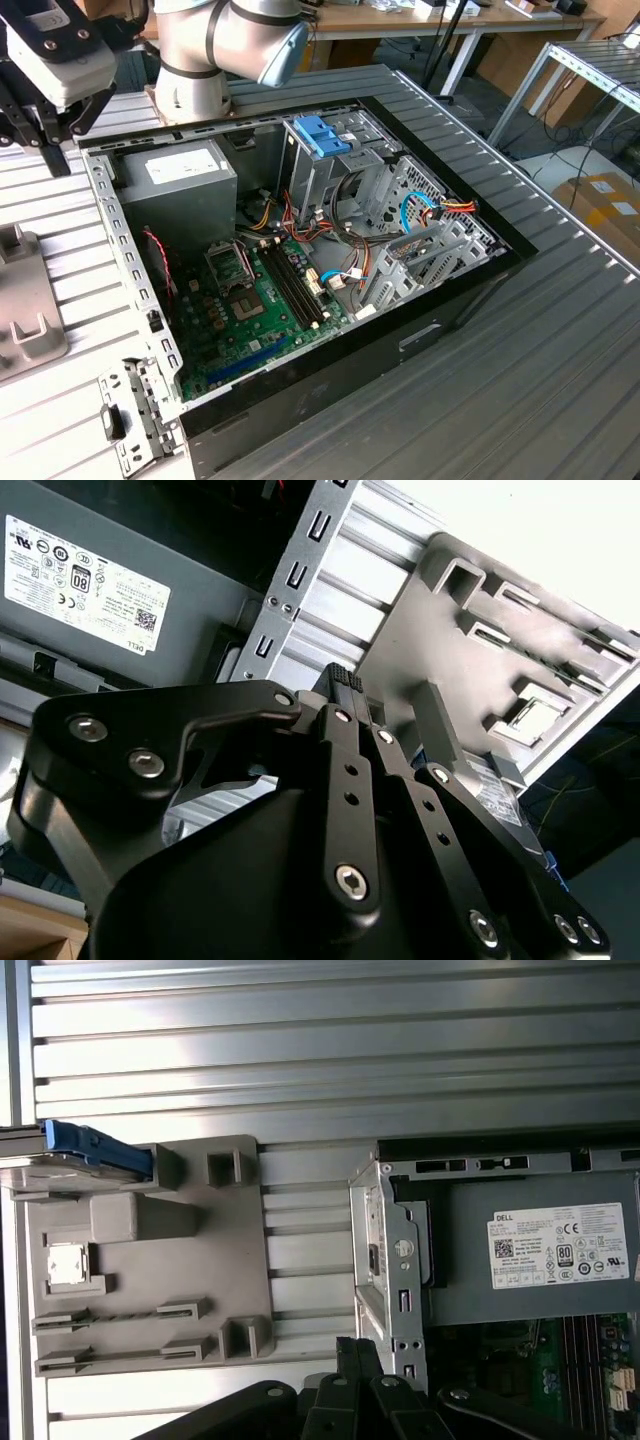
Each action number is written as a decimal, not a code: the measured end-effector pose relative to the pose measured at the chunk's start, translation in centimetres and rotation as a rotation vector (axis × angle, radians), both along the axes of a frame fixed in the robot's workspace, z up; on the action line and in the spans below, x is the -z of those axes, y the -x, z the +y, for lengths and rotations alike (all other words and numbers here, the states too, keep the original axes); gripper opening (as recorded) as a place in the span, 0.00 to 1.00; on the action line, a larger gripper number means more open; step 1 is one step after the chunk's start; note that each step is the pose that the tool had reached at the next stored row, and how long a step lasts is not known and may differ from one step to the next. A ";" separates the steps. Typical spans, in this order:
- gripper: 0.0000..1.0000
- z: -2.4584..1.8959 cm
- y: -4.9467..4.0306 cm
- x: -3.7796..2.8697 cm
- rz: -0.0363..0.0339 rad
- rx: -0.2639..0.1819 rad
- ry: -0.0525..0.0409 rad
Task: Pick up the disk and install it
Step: 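Reach for the disk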
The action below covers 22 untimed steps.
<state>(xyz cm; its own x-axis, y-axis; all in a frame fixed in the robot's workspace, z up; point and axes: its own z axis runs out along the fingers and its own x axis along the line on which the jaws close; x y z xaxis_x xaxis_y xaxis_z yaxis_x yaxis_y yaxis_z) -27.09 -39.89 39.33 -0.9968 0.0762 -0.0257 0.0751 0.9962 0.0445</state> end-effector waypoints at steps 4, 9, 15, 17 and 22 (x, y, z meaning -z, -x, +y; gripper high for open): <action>0.10 0.00 0.44 0.00 0.0000 0.000 0.0000; 0.10 0.00 0.88 0.00 0.0000 0.000 0.0001; 0.10 0.00 1.69 -0.01 0.0001 0.000 0.0001; 0.10 0.00 1.86 0.00 0.0000 0.000 0.0001; 0.10 0.00 2.61 0.00 0.0000 0.000 0.0000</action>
<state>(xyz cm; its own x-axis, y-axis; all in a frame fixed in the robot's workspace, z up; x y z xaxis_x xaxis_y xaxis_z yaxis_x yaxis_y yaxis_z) -29.70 -39.89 39.33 -0.9968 0.0763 -0.0257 0.0751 0.9962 0.0445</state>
